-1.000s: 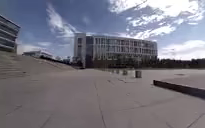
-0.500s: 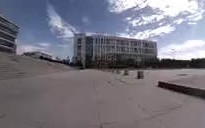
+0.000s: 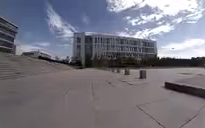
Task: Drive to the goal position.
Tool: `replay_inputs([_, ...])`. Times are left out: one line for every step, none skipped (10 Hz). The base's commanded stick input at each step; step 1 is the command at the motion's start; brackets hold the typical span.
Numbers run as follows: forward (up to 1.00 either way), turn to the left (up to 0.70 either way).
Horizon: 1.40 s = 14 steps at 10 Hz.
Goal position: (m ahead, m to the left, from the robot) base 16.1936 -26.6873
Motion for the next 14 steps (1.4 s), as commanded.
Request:
replay_inputs([0.70, -0.30])
replay_inputs([0.70, -0.30])
replay_inputs([0.70, -0.30])
replay_inputs([0.70, -0.30])
replay_inputs([0.70, -0.23])
replay_inputs([0.70, -0.04])
replay_inputs([0.70, 0.00])
replay_inputs([0.70, 0.00])
replay_inputs([0.70, 0.00])
replay_inputs([0.70, 0.00])
replay_inputs([0.70, 0.00])
replay_inputs([0.70, 0.00])
replay_inputs([0.70, 0.00])
replay_inputs([0.70, 0.00])
